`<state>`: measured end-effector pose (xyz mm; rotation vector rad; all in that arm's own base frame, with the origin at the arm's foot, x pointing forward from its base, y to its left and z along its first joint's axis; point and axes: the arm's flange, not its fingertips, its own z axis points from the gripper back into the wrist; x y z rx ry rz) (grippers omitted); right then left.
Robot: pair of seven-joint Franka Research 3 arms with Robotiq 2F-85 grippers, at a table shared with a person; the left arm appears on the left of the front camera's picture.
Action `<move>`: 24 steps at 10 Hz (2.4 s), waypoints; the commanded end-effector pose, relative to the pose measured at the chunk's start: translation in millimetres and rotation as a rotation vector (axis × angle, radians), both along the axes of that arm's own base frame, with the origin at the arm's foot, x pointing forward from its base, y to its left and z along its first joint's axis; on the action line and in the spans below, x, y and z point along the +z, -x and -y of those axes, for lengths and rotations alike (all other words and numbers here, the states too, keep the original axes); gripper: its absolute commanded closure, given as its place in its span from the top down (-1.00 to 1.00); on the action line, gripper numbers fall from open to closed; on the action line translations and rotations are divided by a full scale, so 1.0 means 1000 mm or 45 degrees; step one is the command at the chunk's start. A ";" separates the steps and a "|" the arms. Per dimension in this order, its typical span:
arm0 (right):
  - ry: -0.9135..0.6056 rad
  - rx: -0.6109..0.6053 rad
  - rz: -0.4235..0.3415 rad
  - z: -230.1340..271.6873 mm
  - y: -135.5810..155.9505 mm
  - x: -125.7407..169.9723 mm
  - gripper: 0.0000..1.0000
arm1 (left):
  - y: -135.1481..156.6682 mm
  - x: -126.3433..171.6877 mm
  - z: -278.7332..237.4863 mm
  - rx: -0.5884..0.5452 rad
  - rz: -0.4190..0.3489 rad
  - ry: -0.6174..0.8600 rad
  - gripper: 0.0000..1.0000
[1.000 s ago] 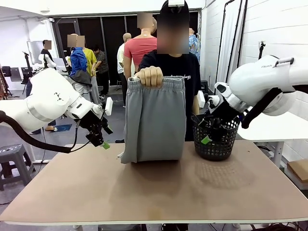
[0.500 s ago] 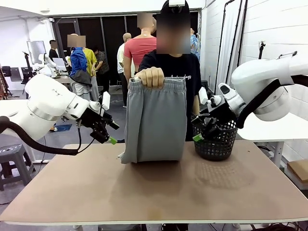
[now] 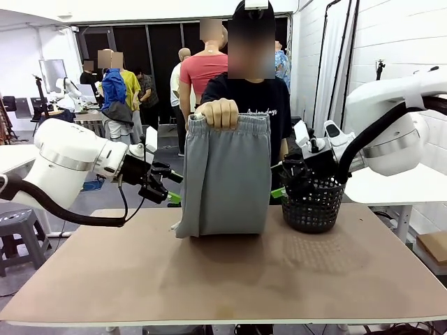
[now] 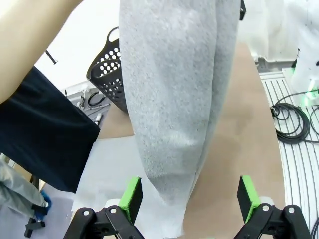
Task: Fold the training pants.
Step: Grab both ends of the Training pants handed by a person.
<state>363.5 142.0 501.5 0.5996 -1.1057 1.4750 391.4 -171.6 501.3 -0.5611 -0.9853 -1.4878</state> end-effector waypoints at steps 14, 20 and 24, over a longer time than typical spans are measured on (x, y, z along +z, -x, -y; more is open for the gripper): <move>-0.235 0.108 0.014 -0.011 0.003 -0.004 1.00 | 0.004 0.006 0.026 -0.073 0.046 0.295 1.00; -0.341 0.172 -0.027 -0.024 0.003 -0.005 1.00 | 0.020 0.022 0.036 -0.115 0.011 0.436 1.00; -0.378 0.245 -0.008 -0.036 0.008 0.013 1.00 | 0.022 0.036 0.051 -0.100 -0.016 0.501 1.00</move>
